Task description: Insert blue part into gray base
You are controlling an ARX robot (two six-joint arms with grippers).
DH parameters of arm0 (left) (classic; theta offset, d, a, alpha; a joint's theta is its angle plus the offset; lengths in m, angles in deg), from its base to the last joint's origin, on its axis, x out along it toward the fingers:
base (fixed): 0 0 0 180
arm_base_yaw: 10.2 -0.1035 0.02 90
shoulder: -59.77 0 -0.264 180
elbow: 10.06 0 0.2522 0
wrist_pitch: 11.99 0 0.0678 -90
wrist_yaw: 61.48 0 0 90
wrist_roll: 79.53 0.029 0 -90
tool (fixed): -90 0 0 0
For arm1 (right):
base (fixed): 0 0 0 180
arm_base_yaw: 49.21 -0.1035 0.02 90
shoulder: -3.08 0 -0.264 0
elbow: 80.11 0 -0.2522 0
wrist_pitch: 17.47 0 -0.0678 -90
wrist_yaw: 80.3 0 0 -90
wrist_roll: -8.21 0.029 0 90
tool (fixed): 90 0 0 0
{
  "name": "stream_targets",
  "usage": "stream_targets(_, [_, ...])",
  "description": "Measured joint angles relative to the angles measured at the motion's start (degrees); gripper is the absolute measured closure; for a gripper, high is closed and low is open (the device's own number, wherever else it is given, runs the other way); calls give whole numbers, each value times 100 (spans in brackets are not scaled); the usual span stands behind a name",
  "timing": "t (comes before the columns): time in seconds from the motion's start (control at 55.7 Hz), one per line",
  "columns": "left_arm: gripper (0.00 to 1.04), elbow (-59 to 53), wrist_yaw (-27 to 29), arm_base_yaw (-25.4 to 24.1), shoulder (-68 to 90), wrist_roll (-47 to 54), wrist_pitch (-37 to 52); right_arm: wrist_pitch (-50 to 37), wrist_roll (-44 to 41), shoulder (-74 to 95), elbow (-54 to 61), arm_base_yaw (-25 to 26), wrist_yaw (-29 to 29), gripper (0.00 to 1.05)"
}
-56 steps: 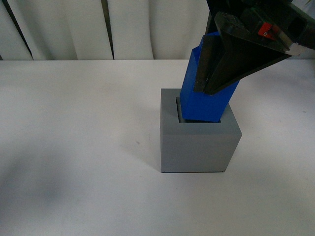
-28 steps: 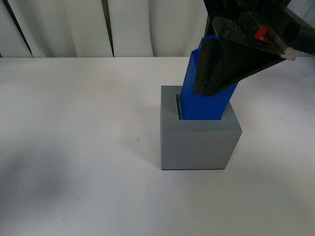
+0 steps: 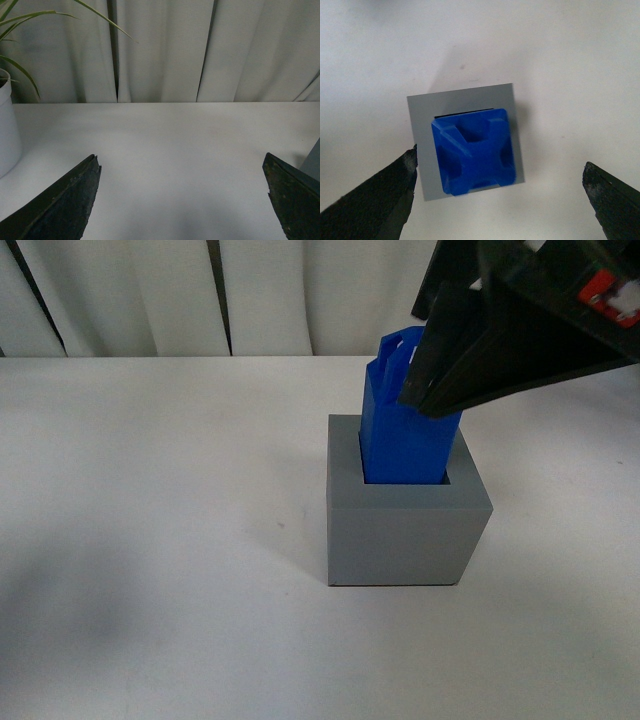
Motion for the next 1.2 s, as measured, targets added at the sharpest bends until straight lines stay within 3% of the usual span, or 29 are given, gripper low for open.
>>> stream_targets(0.377, [6,0,0,0,0,-2,0,-2092,1064,-2055,2170,763,1381,7])
stream_targets(0.7, [6,0,0,0,0,0,0,-5263,3620,-4352,5268,1364,1635,7])
stream_targets(0.808, [6,0,0,0,0,0,0,-6052,4304,-4903,6057,1381,1252,7])
stream_targets(1.113, [6,0,0,0,0,0,0,-6120,4765,-4962,6223,1388,1202,7])
stream_targets(1.131, [6,0,0,0,0,0,0,-6157,4782,-4966,6236,1373,1102,8])
stream_targets(1.202, [6,0,-2,0,0,0,0,-7361,5292,-5077,6706,1023,-793,19])
